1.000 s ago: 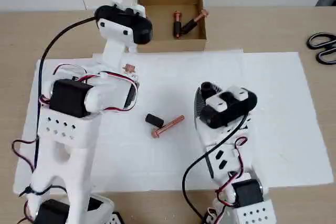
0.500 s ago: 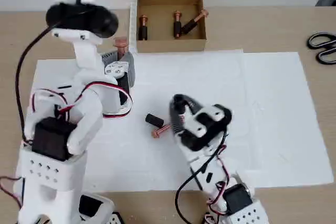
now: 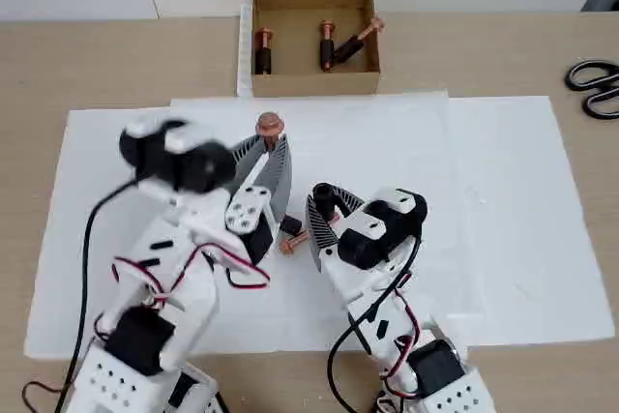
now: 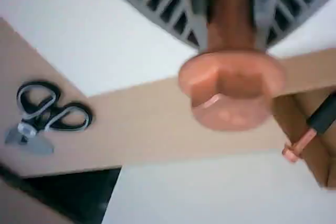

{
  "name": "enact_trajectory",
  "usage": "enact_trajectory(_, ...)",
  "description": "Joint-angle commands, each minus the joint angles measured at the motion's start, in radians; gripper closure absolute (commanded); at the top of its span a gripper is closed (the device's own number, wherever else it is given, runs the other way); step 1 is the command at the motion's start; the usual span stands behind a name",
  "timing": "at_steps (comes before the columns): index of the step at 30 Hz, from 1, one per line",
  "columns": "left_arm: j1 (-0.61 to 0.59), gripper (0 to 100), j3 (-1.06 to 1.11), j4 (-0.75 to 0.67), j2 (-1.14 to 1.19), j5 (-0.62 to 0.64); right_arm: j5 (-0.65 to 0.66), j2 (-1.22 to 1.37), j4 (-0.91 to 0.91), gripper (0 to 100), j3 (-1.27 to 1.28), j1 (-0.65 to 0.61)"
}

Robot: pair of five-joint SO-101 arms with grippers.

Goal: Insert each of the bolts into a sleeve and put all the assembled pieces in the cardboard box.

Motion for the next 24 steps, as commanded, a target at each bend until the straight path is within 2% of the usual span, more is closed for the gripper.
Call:
enact_trajectory(1, 0.023, 99, 0.085, -0.110, -0.087, 0.005, -0.014, -0.019, 0.010, 99.4, 0.008, 0.002)
enact_trajectory(6, 0.055, 99, 0.147, -0.118, -0.133, 0.005, -0.015, -0.019, 0.013, 99.4, 0.008, 0.001)
enact_trajectory(13, 0.052, 99, 0.153, -0.160, -0.137, 0.006, -0.014, -0.012, 0.015, 99.4, 0.008, -0.056)
enact_trajectory(24, 0.054, 99, 0.216, -0.163, -0.135, 0.006, -0.015, -0.019, 0.008, 99.4, 0.006, -0.065)
